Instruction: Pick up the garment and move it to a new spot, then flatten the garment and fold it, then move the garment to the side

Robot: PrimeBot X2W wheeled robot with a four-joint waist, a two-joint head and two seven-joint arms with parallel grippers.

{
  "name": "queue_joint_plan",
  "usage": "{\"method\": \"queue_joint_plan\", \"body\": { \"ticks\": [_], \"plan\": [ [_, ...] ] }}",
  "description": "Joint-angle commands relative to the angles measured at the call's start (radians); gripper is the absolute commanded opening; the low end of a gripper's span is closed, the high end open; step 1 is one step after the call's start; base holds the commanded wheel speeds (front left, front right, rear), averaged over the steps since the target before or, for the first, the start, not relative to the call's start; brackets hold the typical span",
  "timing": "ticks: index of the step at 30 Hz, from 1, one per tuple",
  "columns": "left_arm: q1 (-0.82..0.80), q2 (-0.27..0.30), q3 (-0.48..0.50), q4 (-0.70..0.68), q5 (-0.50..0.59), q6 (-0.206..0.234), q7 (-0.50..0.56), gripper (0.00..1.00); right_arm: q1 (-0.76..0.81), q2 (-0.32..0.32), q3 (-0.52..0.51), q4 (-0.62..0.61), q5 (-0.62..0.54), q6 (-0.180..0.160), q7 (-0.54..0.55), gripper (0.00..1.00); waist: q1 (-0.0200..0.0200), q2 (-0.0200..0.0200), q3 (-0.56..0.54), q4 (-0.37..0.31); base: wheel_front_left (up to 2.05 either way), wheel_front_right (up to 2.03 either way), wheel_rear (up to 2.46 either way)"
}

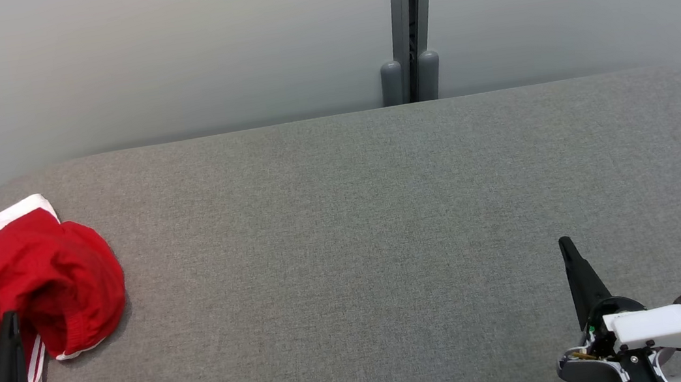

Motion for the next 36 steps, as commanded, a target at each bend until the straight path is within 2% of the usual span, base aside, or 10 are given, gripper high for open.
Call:
{"method": "queue_joint_plan", "body": {
  "ticks": [1,9,10,29,36],
  "plan": [
    [-0.007,0.005,0.001,-0.003,-0.001,-0.004,0.000,0.00,-0.011,-0.006,0.000,-0.001,0.004,0.001,0.002,0.00,0.0000,-0.0001,0.000,0.000,0.00,0.00,0.00],
    [-0.007,0.005,0.001,-0.003,-0.001,-0.004,0.000,0.00,-0.011,-0.006,0.000,-0.001,0.004,0.001,0.002,0.00,0.0000,-0.0001,0.000,0.000,0.00,0.00,0.00],
    [0.001,-0.001,0.000,0.003,0.000,0.000,0.000,1.00,0.002,0.000,-0.001,0.002,0.000,0.000,0.000,1.00,0.0000,-0.0001,0.000,0.000,0.00,0.00,0.00],
    [0.022,-0.006,-0.118,-0.042,-0.009,0.000,-0.160,1.00,0.002,0.002,-0.016,-0.049,0.047,0.000,0.002,1.00,0.0000,-0.0001,0.003,0.001,0.00,0.00,0.00],
    [0.024,-0.004,-0.161,-0.065,0.042,0.000,-0.224,1.00,-0.010,0.001,-0.021,-0.060,0.038,0.000,-0.003,1.00,0.0000,-0.0001,0.005,0.001,0.00,0.00,0.00]
  ]
}}
